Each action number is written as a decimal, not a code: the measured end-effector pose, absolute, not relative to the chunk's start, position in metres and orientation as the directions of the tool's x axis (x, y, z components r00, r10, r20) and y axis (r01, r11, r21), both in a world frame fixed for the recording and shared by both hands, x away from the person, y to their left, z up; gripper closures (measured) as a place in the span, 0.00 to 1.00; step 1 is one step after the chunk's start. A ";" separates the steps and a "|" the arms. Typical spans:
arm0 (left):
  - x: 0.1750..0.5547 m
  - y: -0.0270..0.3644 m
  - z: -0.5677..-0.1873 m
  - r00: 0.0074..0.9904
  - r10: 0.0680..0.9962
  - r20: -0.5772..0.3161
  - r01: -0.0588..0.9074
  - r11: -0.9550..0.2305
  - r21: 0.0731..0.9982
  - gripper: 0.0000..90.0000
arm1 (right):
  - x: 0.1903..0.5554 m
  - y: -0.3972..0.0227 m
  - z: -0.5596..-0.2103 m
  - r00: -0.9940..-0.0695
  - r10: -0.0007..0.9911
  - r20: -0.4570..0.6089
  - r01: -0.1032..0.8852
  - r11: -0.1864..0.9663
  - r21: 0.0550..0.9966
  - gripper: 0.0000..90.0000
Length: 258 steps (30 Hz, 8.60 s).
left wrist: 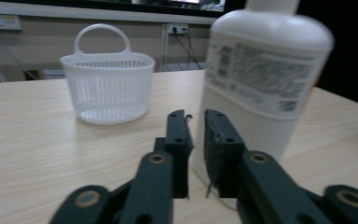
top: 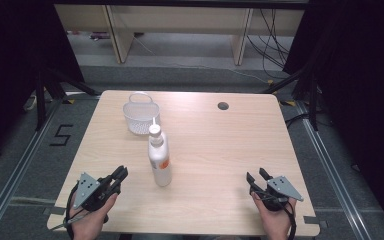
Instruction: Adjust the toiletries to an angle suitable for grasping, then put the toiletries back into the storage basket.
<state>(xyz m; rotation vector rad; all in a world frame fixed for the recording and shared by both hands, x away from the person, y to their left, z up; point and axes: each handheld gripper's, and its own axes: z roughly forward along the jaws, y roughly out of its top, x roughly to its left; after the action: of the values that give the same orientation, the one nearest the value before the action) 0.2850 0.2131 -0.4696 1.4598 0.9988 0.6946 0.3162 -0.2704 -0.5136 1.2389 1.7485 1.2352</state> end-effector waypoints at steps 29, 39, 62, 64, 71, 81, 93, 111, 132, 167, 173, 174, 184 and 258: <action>0.300 0.127 -0.452 0.642 0.766 -0.032 0.168 -0.101 0.981 1.00 | 0.318 -0.269 -0.514 -0.336 0.941 0.031 0.324 0.084 0.942 0.52; 0.310 0.116 -0.453 0.622 0.783 -0.012 0.170 -0.121 0.978 1.00 | 0.317 -0.268 -0.514 -0.346 0.938 0.037 0.333 0.085 0.939 0.53; 0.308 0.140 -0.456 0.560 0.829 -0.010 0.190 -0.116 0.975 1.00 | 0.317 -0.268 -0.514 -0.351 0.935 0.046 0.338 0.081 0.938 0.53; 0.308 0.146 -0.457 0.545 0.838 -0.017 0.193 -0.105 0.976 1.00 | 0.317 -0.268 -0.514 -0.349 0.937 0.026 0.329 0.097 0.939 0.53; 0.312 0.165 -0.457 0.494 0.869 -0.034 0.209 -0.081 0.975 1.00 | 0.317 -0.267 -0.514 -0.349 0.936 0.035 0.334 0.089 0.938 0.53; 0.331 0.191 -0.457 0.408 0.912 -0.053 0.216 -0.039 0.976 1.00 | 0.317 -0.267 -0.514 -0.350 0.937 0.020 0.326 0.101 0.940 0.52; 0.348 0.198 -0.459 0.369 0.928 -0.047 0.219 -0.038 0.975 1.00 | 0.317 -0.268 -0.513 -0.348 0.937 -0.001 0.319 0.119 0.940 0.52; 0.358 0.192 -0.463 0.347 0.937 -0.034 0.209 -0.042 0.977 0.99 | 0.317 -0.267 -0.514 -0.348 0.938 -0.008 0.314 0.125 0.941 0.52; 0.335 0.192 -0.467 0.367 0.930 -0.028 0.152 -0.030 0.988 0.56 | 0.316 -0.266 -0.514 -0.350 0.937 -0.014 0.317 0.133 0.939 0.51; 0.344 0.172 -0.416 0.353 0.935 -0.032 0.027 0.024 0.999 0.42 | 0.316 -0.266 -0.514 -0.361 0.932 0.031 0.330 0.097 0.939 0.50; 0.353 0.168 -0.414 0.330 0.944 -0.027 0.027 0.019 0.999 0.42 | 0.317 -0.268 -0.514 -0.378 0.924 0.058 0.345 0.082 0.935 0.50; 0.354 0.168 -0.413 0.328 0.944 -0.024 0.025 0.017 1.000 0.42 | 0.317 -0.268 -0.514 -0.378 0.924 0.052 0.338 0.086 0.937 0.50; 0.369 0.166 -0.410 0.310 0.950 -0.028 0.023 0.022 0.999 0.43 | 0.318 -0.267 -0.514 -0.359 0.933 0.012 0.328 0.114 0.938 0.50; 0.389 0.163 -0.362 0.316 0.948 -0.031 0.003 0.032 0.999 0.66 | 0.317 -0.263 -0.513 -0.357 0.932 0.059 0.382 0.088 0.920 0.47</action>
<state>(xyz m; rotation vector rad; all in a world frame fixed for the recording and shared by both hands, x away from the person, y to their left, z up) 0.3887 0.1635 -0.3615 1.3199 0.9830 0.9480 0.3166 -0.2631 -0.5128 1.2932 1.8034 1.2506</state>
